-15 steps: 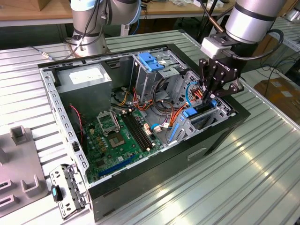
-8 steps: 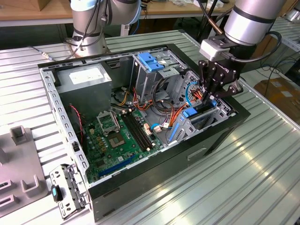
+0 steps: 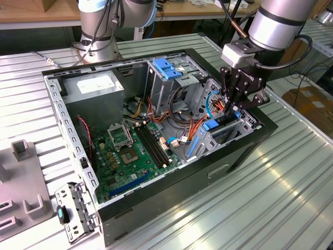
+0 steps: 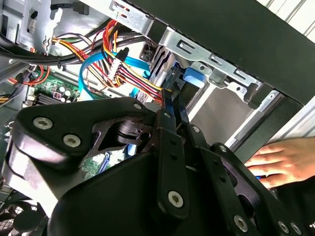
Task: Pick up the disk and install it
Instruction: 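Insert the first disk wire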
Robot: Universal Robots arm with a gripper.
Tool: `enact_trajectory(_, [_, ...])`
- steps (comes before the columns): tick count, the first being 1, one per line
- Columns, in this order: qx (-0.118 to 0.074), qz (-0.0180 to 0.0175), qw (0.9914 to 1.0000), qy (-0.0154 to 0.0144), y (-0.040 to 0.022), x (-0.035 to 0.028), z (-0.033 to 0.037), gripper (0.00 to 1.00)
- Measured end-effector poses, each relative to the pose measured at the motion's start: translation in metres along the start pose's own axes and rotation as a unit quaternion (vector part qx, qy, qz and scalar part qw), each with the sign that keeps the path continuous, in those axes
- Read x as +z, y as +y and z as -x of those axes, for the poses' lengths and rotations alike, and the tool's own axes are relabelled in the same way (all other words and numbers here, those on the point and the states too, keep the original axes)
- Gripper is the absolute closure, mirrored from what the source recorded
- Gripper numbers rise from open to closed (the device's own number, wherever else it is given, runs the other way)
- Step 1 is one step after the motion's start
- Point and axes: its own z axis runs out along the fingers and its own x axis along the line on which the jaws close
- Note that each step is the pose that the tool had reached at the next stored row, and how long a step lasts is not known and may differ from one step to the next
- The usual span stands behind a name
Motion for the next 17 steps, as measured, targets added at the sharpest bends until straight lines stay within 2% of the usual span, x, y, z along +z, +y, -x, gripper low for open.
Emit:
enact_trajectory(10, [0.0,-0.0002,1.0,-0.0001,0.0004,-0.0006,0.0,0.84])
enact_trajectory(16, [0.0,-0.0002,1.0,-0.0013,0.0008,0.0023,0.0001,0.84])
enact_trajectory(17, [0.0,-0.0002,1.0,-0.0017,0.0009,0.0054,0.0003,0.84])
